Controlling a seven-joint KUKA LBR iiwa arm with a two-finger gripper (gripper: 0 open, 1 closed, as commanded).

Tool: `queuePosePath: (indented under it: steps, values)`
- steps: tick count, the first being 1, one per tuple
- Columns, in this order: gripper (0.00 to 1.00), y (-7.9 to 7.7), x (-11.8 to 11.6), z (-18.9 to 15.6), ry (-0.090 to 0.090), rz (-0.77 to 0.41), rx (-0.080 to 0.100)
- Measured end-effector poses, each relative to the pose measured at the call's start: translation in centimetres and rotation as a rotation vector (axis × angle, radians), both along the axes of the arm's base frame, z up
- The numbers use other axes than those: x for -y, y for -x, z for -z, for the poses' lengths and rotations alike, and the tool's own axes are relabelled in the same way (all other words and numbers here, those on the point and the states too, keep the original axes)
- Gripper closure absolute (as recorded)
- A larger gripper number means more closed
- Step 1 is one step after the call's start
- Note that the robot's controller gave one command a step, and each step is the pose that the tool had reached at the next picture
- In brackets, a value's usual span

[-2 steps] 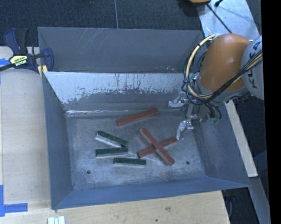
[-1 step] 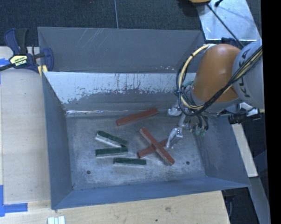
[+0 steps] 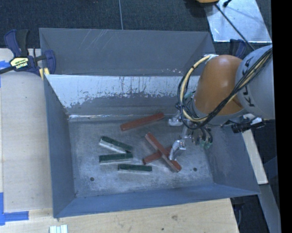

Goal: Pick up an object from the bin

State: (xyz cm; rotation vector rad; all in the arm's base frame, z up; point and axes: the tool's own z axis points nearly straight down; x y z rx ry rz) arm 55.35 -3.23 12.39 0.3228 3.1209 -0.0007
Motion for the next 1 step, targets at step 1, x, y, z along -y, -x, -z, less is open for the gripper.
queuePosePath:
  steps: [1]
  values:
    - [0.0,1.07,-1.68,3.21,-0.001,0.082,-0.001]
